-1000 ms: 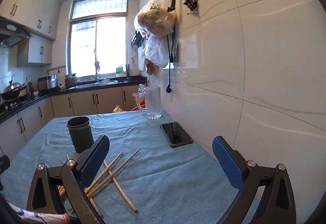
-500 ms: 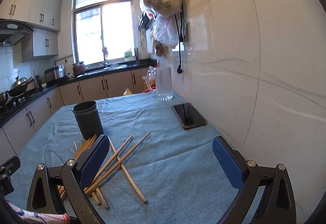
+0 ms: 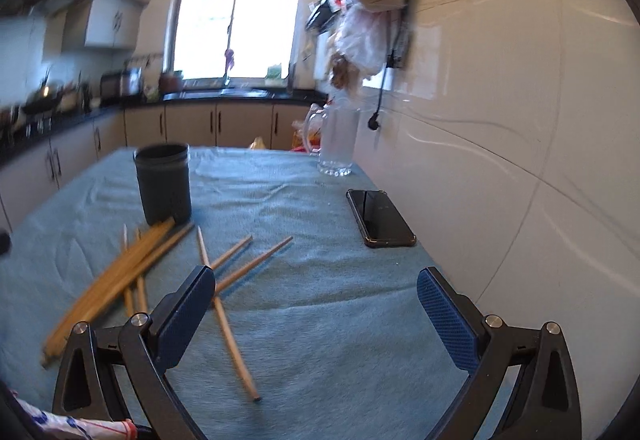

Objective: Organize utensils

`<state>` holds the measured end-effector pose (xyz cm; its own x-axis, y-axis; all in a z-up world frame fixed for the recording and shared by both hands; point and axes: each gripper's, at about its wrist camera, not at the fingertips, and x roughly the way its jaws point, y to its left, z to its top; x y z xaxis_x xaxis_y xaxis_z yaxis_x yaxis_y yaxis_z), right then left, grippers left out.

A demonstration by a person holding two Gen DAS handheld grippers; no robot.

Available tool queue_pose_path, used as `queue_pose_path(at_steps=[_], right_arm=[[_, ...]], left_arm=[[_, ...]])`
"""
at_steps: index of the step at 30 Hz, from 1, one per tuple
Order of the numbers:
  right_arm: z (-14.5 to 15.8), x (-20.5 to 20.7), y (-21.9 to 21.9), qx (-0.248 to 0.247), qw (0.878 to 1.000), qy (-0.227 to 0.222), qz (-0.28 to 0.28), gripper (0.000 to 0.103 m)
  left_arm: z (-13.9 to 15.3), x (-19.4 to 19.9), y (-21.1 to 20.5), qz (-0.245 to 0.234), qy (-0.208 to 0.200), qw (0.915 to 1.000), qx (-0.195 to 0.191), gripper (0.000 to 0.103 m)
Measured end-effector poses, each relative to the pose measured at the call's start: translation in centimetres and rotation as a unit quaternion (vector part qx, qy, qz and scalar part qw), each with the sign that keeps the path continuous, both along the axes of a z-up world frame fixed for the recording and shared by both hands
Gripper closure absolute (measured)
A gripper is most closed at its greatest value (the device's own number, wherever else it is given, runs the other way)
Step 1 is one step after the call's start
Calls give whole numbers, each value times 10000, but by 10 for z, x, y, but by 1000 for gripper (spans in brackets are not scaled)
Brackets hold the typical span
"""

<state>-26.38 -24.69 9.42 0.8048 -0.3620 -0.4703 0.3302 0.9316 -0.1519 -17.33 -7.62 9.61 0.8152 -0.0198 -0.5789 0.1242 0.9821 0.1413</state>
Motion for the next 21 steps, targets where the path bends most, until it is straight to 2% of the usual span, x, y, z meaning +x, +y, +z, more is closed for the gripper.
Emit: queue_pose_path(at_steps=[3,6,7,8,9,11,13,14,16,17,18,19,21], right_arm=[[-6,11,-6,92,9993,308,204,0],[-14,18,-8,309,9973,520,417,0],[-17,20,-8,368,9966,580,464,0],[-20,20,-7,405,9961,615,487,0],[-22,21,-6,439,9956,646,514,0],[-26,22,-5,495,9950,682,538,0],[-27,24,-4,573,9944,687,565,0],[-27,25,-4,592,9943,688,562,0],[-26,28,-4,630,9941,677,572,0],[-25,29,-5,632,9941,673,571,0],[-25,29,-5,631,9942,666,566,0],[-25,31,-5,625,9942,668,565,0],[-25,33,-6,623,9940,700,557,0]], left_arm=[[-2,16,-7,-443,180,9989,34,0],[-12,44,-16,-945,702,9927,-277,1],[-18,52,-20,-1069,867,9898,-378,6],[-24,63,-24,-1227,1078,9854,-491,18],[-31,73,-29,-1361,1302,9803,-588,25],[-48,94,-39,-1538,1801,9685,-762,47],[-65,111,-47,-1680,2244,9541,-1051,54],[-75,120,-51,-1727,2458,9458,-1235,54],[-82,127,-55,-1750,2538,9410,-1394,58],[-82,128,-57,-1776,2533,9409,-1381,76],[-84,131,-58,-1765,2645,9372,-1431,79],[-84,134,-53,-1636,2703,9360,-1555,88],[-85,139,-39,-1414,2781,9316,-1865,88]])
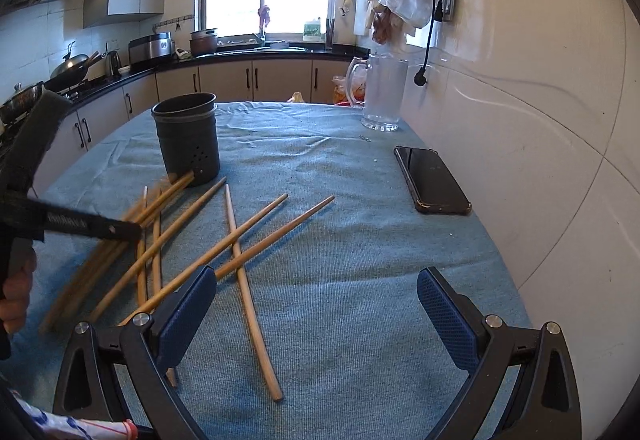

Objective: Organize utensils
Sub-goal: 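Close the left gripper on a wooden chopstick while the right gripper grasps another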

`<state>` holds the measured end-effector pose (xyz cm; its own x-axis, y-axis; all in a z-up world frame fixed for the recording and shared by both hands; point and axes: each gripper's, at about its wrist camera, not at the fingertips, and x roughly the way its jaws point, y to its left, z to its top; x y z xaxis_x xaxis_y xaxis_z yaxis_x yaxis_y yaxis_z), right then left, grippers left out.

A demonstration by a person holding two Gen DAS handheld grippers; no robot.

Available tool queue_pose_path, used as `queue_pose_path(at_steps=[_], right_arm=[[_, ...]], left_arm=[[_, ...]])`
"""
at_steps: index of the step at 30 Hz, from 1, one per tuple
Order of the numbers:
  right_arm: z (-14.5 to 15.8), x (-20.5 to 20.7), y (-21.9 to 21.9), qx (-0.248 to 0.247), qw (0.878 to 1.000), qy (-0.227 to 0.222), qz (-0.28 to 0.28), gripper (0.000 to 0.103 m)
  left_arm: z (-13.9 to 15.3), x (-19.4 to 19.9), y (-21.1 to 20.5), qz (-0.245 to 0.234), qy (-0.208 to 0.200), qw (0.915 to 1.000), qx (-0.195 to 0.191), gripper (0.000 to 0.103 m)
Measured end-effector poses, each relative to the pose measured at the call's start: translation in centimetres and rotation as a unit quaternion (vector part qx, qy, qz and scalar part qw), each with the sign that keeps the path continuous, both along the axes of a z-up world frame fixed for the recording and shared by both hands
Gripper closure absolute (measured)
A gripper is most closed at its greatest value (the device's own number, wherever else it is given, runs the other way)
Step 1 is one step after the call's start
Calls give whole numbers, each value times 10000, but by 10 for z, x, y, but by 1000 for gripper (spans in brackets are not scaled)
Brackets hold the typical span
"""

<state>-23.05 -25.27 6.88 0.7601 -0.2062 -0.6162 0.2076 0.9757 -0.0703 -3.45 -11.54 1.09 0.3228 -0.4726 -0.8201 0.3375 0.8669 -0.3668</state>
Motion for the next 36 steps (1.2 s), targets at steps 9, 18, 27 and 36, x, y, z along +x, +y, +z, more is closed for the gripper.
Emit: queue_pose_path(at_steps=[9,18,27,36], right_arm=[[-2,6,-9,152,9997,132,-110,0],[-3,18,-19,996,9943,309,212,3],[-19,70,-59,2380,9667,925,144,39],[-47,118,-63,3208,9374,1352,-100,45]], left_arm=[[1,7,74,1083,2,9939,223,86],[4,10,102,1241,85,9922,21,67],[-1,36,105,1397,491,9877,-504,67],[-5,54,110,1564,836,9802,-876,67]])
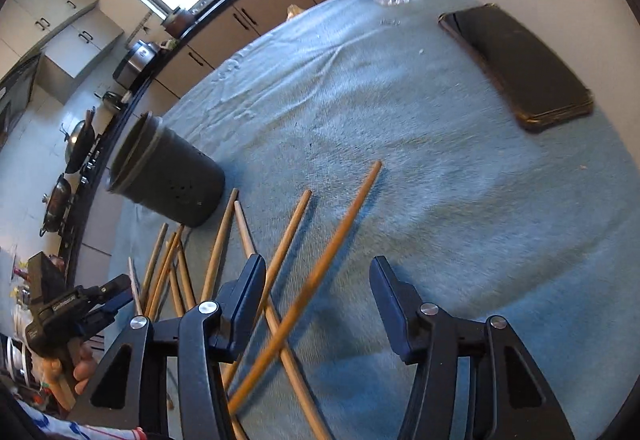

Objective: Organize utensils
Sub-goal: 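Close the left gripper on a wooden chopstick while the right gripper grasps another, then lift both chopsticks upright and carry them over the black holder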

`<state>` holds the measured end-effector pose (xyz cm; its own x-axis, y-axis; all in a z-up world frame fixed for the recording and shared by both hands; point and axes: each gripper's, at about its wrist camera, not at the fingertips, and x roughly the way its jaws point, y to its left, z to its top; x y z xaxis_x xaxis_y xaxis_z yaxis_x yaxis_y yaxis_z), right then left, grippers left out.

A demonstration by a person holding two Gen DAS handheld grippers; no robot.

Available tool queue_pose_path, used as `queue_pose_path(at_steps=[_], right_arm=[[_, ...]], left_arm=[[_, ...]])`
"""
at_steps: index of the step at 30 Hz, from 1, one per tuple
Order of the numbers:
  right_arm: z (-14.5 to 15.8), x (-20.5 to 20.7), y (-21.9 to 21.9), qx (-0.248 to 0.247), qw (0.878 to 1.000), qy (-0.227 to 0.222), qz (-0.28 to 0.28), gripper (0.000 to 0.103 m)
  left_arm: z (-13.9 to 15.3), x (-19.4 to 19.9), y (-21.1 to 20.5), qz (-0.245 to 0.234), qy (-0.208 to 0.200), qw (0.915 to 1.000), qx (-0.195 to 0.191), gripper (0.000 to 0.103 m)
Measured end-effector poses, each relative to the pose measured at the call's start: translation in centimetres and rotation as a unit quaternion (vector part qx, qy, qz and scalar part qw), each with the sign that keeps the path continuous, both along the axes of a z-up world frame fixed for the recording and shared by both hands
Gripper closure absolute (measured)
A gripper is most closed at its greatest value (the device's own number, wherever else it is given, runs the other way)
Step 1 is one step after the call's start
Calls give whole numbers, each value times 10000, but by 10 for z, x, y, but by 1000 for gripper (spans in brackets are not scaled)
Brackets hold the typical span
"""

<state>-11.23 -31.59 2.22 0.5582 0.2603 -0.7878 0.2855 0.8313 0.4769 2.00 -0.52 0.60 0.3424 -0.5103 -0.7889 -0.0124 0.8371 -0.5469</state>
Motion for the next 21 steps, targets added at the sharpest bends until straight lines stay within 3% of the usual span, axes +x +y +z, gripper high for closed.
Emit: queue_pose_path(at_steps=[2,4,5,6,12,21], right_arm=[[0,6,2,-45,10000,5,-44,48],[0,13,2,-75,9999,67,-73,63],[-3,16,0,-58,9999,103,-78,82],[-6,19,-1,28,9998,166,-65,90],[1,15,2,-9,9999,80,132,94],[35,-13,13,-404,9971,-523,370,95]], left_arm=[[-1,3,0,54,36,10000,-66,67],[-2,6,0,100,71,9999,-87,69],[-2,9,-2,128,105,9999,-35,85],[-4,11,-3,114,179,9998,4,94],[0,10,-10,68,27,9998,170,97],[52,-44,-17,-250,-1022,9932,507,97]])
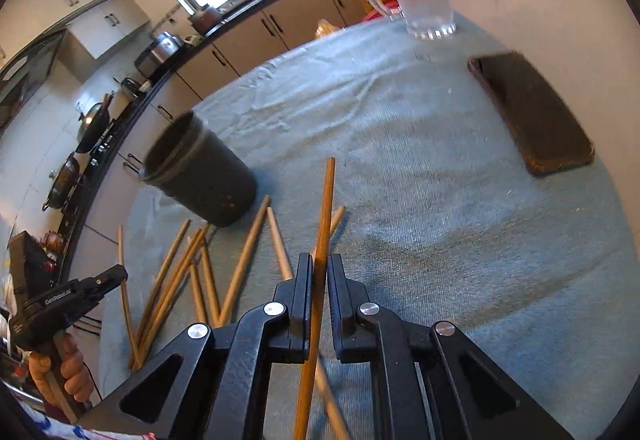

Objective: Organize utensils
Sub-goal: 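Lift both chopsticks upright and carry them over the black holder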

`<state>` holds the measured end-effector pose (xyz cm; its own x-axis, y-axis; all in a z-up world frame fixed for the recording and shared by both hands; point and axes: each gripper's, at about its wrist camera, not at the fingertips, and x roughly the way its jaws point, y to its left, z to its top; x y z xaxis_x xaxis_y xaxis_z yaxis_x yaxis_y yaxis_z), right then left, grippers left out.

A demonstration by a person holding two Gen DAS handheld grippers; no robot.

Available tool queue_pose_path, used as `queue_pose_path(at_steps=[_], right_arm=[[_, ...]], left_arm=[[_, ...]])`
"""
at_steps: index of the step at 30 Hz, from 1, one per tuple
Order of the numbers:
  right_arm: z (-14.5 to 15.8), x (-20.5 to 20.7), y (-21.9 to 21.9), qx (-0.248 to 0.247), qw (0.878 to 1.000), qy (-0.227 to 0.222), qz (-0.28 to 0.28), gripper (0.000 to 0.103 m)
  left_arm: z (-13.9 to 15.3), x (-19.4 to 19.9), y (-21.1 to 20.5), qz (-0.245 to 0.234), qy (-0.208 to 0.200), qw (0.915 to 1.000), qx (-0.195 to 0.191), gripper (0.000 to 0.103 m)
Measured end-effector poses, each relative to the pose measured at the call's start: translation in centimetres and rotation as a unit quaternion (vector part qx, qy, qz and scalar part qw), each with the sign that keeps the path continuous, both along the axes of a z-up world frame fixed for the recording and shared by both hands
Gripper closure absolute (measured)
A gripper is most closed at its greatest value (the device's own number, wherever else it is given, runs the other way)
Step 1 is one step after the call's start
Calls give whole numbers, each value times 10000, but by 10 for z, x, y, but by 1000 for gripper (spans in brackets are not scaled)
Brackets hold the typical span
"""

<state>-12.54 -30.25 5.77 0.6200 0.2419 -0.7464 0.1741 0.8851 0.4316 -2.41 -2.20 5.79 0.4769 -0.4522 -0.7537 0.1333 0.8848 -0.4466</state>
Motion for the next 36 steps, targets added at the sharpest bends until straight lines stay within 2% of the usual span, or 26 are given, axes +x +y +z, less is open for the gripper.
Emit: queue_pose_path(at_steps=[6,11,18,29,36], right_arm=[[25,-22,6,-156,9991,-386,88,95],[45,-42,18,-343,9967,-717,193,95],[67,-70,33,-446,9923,-1081,405,95],[91,-93,53,-638,9846,-1485,672,96],[112,-88,55,-676,9801,-1713,737,96]], left_arm=[[42,-45,-2,-74,-863,9962,79,97],[71,-79,-13,-100,-1618,9862,323,97],[89,-111,-24,-189,-2134,9758,445,97],[110,-133,-27,-286,-2466,9681,340,97],[124,-121,-30,-310,-2520,9669,261,97]])
